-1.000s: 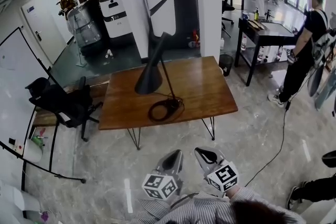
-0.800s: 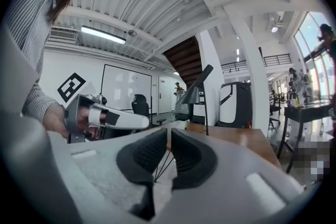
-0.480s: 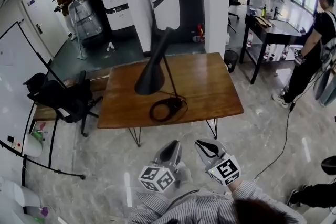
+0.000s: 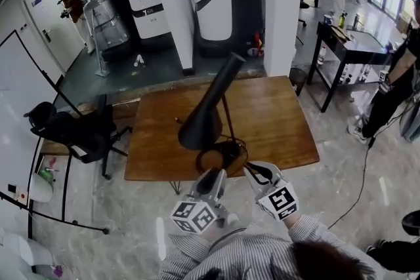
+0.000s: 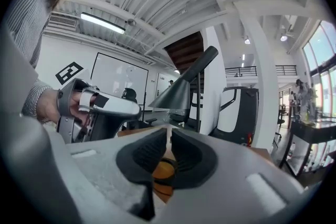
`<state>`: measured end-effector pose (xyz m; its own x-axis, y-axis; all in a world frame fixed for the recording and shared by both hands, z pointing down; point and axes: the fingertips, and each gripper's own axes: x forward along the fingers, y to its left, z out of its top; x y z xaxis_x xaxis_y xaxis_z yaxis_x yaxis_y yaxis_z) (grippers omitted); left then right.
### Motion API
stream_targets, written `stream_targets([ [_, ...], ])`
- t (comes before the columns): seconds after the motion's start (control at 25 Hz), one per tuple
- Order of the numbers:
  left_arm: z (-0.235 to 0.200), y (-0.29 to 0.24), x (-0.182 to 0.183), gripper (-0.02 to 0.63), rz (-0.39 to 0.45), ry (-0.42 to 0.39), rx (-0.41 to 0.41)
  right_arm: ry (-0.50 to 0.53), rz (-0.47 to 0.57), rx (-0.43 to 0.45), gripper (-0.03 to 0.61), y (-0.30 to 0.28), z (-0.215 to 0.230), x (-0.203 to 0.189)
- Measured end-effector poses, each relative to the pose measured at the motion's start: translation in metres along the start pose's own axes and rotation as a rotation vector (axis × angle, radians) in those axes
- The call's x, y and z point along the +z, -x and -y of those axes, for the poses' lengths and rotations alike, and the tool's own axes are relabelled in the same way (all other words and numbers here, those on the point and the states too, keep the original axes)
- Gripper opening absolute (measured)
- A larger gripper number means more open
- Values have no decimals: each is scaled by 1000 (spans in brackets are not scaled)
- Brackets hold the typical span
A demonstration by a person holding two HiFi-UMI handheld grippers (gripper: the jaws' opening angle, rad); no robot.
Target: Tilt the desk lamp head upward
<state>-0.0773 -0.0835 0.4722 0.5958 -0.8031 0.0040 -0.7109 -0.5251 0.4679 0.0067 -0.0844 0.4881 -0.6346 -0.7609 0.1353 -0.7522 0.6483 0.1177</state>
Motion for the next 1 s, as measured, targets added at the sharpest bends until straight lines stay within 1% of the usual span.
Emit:
stream_targets([
  [0.12, -20, -19, 8, 91, -8, 5, -6, 9, -7, -6, 18, -30, 15, -1],
  [0.24, -35, -37, 12, 129, -25, 18, -17, 1, -39, -18, 26, -55, 30, -9],
  [0.44, -50, -54, 12, 147, -21, 96, -10, 19, -99, 4, 52, -85, 45, -24],
  [0.52, -53, -59, 14, 149, -8, 104, -9, 26, -105, 14, 57, -95, 53, -26],
  [0.68, -58, -65, 20, 152, 30, 83, 19, 26, -114, 42, 57, -107, 64, -30],
  [0.84, -64, -65, 29, 153, 85, 118, 37, 42, -164, 43, 57, -118, 73, -42],
  [1.0, -63, -69, 33, 153, 116, 136, 42, 62, -207, 42, 57, -135, 86, -50],
])
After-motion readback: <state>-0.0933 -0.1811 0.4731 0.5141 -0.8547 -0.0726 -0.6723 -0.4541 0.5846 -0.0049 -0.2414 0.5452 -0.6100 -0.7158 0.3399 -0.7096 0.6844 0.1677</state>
